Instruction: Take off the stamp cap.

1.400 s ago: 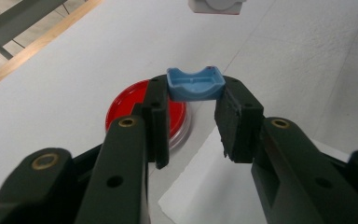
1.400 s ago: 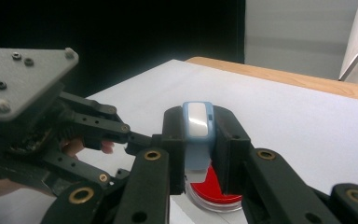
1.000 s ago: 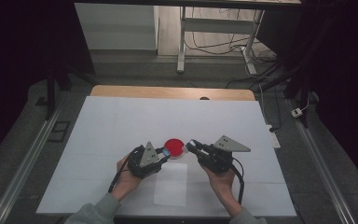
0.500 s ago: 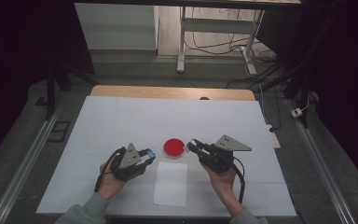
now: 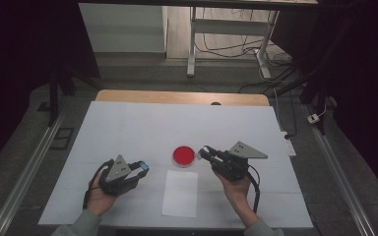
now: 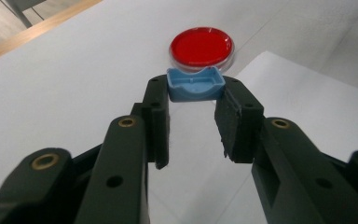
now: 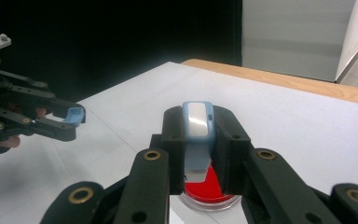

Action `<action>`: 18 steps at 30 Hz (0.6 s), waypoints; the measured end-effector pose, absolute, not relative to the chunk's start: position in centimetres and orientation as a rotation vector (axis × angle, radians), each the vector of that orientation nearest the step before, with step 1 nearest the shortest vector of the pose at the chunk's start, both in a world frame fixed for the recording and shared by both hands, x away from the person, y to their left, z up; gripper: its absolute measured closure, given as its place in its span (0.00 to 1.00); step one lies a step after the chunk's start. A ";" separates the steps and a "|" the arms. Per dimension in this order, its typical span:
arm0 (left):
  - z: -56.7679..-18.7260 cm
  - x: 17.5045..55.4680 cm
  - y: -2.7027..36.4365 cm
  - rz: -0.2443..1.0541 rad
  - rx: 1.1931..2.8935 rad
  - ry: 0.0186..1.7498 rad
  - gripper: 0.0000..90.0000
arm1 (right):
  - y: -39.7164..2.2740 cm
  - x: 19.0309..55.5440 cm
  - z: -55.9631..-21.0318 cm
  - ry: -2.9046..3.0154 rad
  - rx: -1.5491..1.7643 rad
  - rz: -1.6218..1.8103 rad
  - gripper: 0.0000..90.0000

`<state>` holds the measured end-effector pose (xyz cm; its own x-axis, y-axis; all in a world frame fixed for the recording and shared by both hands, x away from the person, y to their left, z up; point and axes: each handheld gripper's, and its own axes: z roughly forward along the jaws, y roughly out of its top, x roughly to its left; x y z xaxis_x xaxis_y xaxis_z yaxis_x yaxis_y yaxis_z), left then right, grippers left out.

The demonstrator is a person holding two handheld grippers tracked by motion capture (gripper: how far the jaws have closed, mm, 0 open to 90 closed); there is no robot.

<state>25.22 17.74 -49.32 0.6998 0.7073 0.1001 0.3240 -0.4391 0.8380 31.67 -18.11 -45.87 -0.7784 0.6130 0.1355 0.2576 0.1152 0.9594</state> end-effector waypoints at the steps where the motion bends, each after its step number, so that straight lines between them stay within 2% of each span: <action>1: -49.4 24.9 18.3 0.560 2.035 0.805 0.73 | -18.1 31.7 -45.9 2.102 0.854 1.709 0.84; 18: -49.9 23.3 21.1 0.536 2.005 0.881 0.73 | -18.0 31.7 -45.8 2.109 0.840 1.699 0.84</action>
